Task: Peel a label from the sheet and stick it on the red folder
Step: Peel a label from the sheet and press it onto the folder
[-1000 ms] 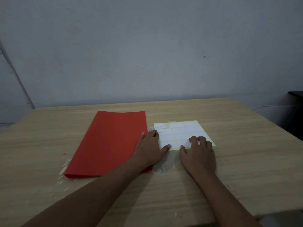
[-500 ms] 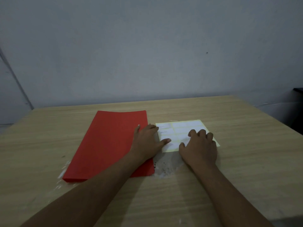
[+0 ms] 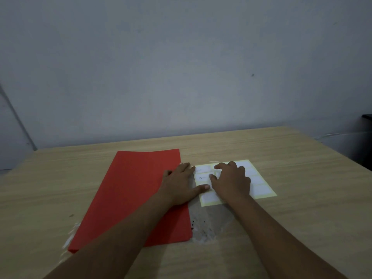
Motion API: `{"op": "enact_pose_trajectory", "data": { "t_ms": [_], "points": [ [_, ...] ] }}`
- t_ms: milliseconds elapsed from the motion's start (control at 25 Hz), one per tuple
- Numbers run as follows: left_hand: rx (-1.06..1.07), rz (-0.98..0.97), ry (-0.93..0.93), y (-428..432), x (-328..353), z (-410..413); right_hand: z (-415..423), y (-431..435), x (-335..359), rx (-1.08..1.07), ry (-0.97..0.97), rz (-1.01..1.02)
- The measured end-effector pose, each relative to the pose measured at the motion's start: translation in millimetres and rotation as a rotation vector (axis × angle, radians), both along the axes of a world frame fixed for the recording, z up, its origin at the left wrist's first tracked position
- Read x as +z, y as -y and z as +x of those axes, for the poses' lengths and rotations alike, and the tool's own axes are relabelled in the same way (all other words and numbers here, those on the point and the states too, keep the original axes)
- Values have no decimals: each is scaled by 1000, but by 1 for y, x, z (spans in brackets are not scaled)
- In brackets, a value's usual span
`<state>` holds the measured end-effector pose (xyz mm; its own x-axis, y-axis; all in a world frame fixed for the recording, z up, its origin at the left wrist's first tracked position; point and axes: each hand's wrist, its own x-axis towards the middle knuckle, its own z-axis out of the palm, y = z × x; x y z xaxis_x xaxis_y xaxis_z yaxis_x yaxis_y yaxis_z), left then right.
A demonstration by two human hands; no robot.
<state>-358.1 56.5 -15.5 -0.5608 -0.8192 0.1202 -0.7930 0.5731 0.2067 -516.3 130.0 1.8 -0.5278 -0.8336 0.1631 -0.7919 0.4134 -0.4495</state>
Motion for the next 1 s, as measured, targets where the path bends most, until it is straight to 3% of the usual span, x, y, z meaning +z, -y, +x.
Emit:
{"op": "enact_pose_trajectory", "data": {
  "t_ms": [520,1000],
  "points": [
    [-11,-5,-8,6,-10,-1,9,10,-2,-180,85,-91],
    [-19,-10,5,7,-11,-1,7,2,0,-151,214,-158]
  ]
}}
